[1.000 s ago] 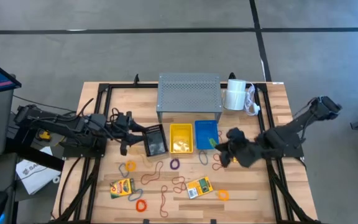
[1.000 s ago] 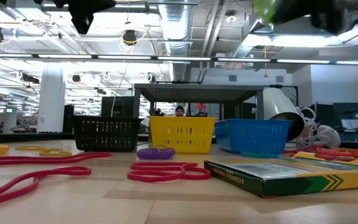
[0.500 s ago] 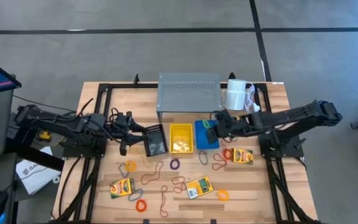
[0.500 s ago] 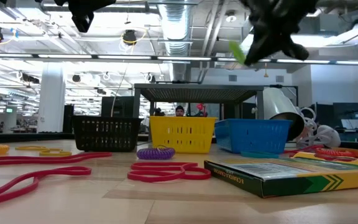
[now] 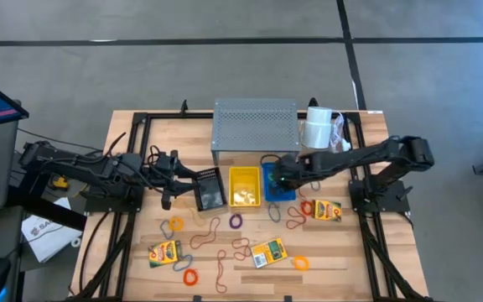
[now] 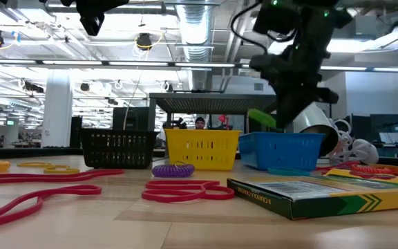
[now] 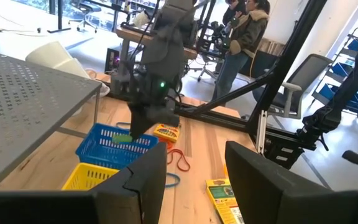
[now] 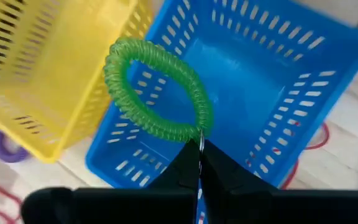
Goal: Pick & Place Office Desk Supplies
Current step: Put the green spring keychain into the blue basket
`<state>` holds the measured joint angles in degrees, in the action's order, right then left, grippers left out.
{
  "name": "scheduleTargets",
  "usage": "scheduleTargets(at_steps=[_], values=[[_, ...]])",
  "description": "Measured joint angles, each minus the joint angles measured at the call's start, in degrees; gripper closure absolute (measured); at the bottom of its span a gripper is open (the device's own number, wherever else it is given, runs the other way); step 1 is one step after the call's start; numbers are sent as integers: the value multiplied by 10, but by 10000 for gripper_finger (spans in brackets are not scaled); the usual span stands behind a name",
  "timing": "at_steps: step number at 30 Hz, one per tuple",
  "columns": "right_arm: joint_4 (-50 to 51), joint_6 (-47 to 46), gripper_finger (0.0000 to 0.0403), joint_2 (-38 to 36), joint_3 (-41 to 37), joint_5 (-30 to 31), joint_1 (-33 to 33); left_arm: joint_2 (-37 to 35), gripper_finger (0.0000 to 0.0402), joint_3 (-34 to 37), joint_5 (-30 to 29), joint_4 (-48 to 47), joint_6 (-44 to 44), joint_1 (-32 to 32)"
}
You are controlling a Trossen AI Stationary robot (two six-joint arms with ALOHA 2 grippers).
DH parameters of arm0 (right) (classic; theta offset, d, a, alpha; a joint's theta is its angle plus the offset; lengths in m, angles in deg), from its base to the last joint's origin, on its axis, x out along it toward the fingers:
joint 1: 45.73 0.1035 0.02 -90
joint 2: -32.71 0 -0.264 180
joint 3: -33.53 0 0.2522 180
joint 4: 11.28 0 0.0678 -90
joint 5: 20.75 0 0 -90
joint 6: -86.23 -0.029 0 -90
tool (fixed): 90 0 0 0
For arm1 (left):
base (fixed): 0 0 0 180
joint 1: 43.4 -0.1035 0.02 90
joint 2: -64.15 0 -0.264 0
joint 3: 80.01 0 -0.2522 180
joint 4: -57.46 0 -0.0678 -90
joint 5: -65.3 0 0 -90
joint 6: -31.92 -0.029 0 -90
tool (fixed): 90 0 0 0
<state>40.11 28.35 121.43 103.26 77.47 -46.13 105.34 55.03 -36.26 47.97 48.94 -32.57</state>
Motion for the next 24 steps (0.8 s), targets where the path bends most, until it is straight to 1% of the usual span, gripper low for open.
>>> scheduleTargets(at_steps=[6, 10, 24], values=[[1, 0, 403, 34, 0, -10, 0, 0, 243, 0, 0, 0, 0, 0], [-1, 0, 403, 43, 0, -14, 0, 0, 243, 0, 0, 0, 0, 0], [-1, 14, 403, 43, 0, -20, 0, 0, 243, 0, 0, 0, 0, 0]])
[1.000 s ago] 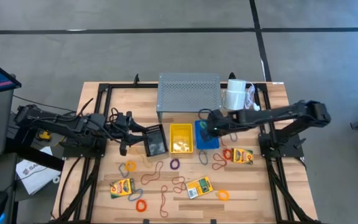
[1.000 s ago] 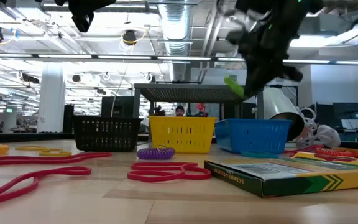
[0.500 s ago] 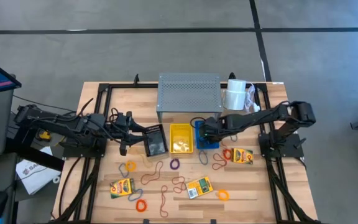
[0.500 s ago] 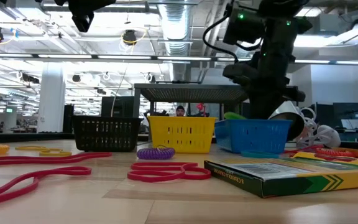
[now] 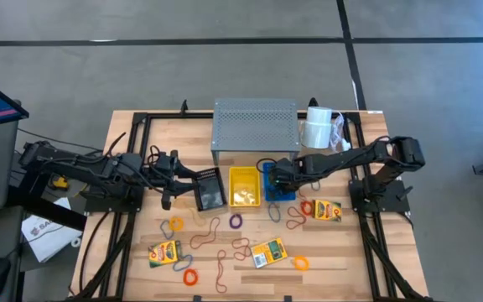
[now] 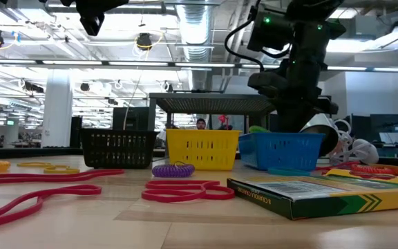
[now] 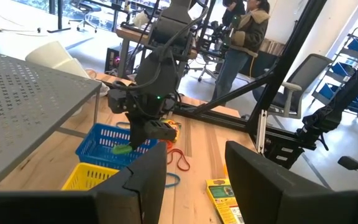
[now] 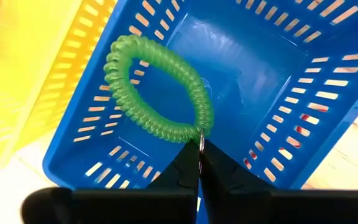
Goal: Pick & Place Office Desk Supplies
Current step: Put the green spring keychain into the blue basket, then put the blue rubber band into the yellow basket
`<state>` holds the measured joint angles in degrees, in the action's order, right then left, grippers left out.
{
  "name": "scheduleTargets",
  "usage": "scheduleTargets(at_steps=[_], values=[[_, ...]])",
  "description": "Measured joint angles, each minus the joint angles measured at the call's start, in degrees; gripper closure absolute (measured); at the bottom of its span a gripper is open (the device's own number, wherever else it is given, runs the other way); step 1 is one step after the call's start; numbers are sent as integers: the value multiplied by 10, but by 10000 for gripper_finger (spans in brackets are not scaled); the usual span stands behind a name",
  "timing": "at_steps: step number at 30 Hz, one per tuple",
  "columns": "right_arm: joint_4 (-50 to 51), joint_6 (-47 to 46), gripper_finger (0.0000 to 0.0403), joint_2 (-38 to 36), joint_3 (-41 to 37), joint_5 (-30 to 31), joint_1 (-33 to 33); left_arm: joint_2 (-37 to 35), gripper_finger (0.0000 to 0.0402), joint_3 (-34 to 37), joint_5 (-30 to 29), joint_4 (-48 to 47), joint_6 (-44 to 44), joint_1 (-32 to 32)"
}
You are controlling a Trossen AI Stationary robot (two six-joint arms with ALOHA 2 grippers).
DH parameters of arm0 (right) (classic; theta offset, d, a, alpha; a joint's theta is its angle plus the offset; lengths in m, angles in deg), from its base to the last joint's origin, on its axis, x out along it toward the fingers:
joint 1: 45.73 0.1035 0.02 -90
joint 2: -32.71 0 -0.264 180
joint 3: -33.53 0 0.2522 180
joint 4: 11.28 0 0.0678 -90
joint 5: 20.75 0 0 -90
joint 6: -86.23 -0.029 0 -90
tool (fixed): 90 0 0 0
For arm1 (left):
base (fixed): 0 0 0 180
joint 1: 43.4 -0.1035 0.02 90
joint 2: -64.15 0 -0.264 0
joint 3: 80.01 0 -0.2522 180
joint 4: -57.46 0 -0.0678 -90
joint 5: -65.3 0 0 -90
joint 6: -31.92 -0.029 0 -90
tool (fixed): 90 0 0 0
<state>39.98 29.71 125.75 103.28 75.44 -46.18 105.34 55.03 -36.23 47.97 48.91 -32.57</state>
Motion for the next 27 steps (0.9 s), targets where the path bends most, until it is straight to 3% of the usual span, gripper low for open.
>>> scheduleTargets(at_steps=[16, 20, 27], values=[[13, 4, 370, 0, 0, -4, -1, 0, 243, 0, 0, 0, 0, 0], [16, 29, 323, 0, 0, -16, -3, 0, 243, 0, 0, 0, 0, 0], [15, 32, 203, 0, 0, -33, -18, 0, 243, 0, 0, 0, 0, 0]])
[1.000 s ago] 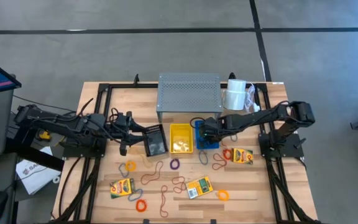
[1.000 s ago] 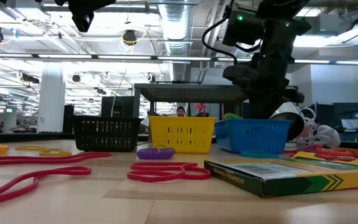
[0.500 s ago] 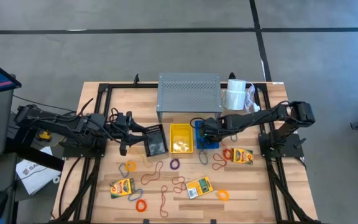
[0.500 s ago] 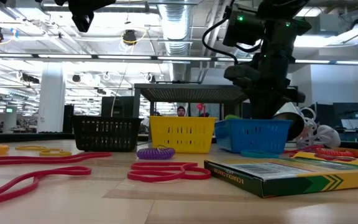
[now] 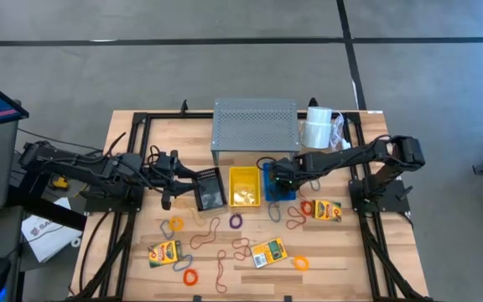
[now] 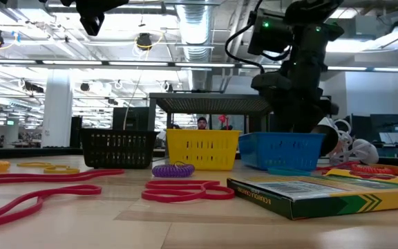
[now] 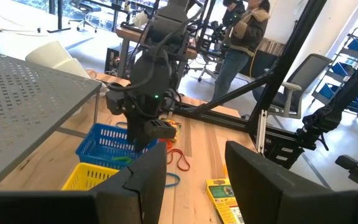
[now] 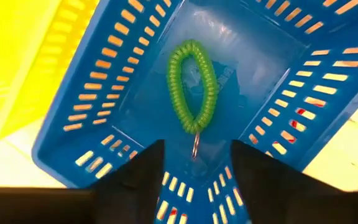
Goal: Pick & Place Office Desk Supplies
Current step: Put the blue rubber band into the yellow basket
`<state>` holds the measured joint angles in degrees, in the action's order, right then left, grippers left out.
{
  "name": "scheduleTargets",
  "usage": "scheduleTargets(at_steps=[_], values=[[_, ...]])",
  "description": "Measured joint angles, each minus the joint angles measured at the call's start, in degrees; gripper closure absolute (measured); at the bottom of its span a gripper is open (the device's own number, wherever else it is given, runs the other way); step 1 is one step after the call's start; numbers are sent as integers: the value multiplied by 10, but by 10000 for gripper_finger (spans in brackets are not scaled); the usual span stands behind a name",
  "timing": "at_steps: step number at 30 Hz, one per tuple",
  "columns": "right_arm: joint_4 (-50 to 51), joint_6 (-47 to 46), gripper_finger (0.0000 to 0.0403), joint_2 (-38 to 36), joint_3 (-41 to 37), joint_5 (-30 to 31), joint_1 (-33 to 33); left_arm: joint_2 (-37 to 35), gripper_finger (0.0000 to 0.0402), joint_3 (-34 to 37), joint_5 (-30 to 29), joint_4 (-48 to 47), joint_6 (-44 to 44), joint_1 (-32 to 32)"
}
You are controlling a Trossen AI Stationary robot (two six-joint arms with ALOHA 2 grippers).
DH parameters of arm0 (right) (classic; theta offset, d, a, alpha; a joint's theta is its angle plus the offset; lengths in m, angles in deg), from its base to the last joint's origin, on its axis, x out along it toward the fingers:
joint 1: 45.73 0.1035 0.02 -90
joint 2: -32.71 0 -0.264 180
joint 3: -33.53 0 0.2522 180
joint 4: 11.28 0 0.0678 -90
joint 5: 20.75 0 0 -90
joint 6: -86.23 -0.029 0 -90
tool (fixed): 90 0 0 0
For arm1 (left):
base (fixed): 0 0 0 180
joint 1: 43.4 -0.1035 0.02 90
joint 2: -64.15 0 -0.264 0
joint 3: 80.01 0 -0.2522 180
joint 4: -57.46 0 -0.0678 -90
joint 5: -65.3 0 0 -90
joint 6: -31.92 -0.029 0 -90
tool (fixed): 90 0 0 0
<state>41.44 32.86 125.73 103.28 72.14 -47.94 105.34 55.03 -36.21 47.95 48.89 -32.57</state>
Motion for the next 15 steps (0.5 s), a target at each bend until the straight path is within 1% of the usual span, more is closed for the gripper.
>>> scheduleTargets(at_steps=[3, 6, 11, 13, 15], values=[[-4, 0, 172, -4, 0, -1, -3, 0, 243, 0, 0, 0, 0, 0], [-5, 0, 163, -19, 7, 13, -1, 0, 243, 0, 0, 0, 0, 0], [4, 20, 176, -76, 44, 65, 14, 0, 243, 0, 0, -2, 0, 0], [33, 22, 185, -103, 56, 92, 22, 0, 243, 0, 0, -3, 0, 0], [87, 11, 195, -132, 65, 120, 30, 0, 243, 0, 0, -3, 0, 0]])
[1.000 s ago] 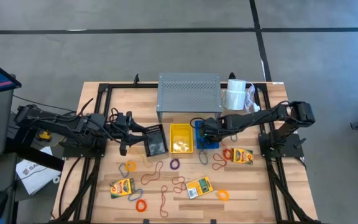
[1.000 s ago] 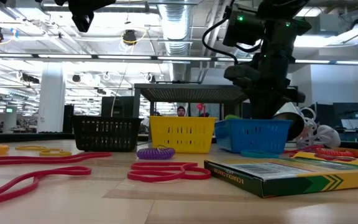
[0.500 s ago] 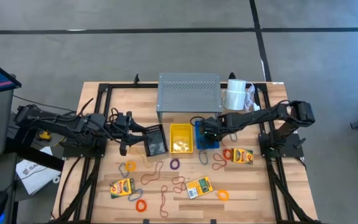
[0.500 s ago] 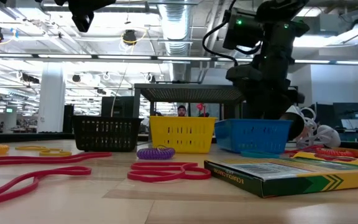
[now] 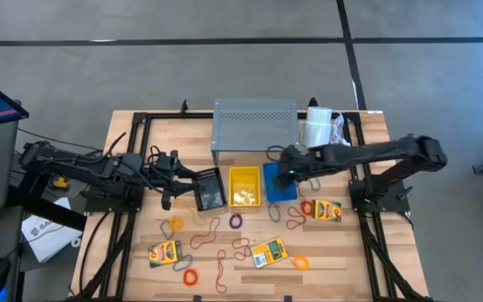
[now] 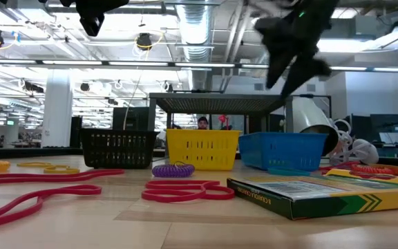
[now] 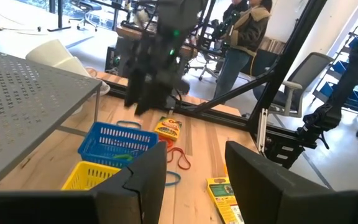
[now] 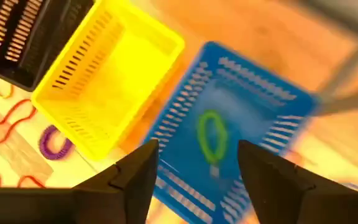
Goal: Pick & Place Office Desk Supplies
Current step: Put the blue rubber band into the yellow basket
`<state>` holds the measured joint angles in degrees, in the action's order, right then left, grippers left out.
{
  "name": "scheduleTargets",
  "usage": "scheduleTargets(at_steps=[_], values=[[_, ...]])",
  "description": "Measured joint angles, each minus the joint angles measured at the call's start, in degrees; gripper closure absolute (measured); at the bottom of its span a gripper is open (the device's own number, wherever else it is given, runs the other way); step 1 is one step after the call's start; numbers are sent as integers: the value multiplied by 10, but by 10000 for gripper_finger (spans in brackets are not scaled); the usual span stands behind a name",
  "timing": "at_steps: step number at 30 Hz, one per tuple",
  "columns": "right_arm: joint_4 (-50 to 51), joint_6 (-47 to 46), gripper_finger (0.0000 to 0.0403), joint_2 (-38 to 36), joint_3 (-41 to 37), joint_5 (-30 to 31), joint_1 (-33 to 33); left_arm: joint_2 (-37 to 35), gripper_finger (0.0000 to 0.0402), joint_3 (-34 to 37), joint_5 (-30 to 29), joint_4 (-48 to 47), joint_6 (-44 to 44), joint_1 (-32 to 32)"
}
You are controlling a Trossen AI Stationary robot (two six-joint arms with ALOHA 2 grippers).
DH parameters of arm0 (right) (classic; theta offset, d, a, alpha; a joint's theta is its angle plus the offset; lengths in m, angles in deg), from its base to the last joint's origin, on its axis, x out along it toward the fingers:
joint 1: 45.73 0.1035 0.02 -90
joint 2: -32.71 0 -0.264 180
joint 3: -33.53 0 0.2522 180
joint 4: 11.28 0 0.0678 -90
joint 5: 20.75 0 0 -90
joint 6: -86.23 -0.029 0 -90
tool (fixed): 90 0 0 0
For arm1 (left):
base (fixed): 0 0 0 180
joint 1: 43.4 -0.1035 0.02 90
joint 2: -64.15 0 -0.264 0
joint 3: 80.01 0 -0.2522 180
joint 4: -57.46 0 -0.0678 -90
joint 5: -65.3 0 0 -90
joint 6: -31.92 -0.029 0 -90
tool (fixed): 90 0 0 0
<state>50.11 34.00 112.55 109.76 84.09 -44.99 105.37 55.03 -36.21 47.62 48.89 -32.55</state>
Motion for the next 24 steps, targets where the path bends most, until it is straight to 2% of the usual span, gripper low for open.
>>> scheduleTargets(at_steps=[6, 12, 18, 24], values=[[156, -62, 225, -72, 1, 20, 29, 0, 243, 0, 0, 0, 0, 0], [260, -102, 246, -84, -18, 19, 55, 0, 243, 0, 0, -1, -2, 0], [245, -123, 233, -83, -89, 1, 47, 0, 243, 0, 0, -1, -2, 0], [130, -123, 198, -83, -154, -20, 25, 0, 243, 0, 0, -1, -2, 0]])
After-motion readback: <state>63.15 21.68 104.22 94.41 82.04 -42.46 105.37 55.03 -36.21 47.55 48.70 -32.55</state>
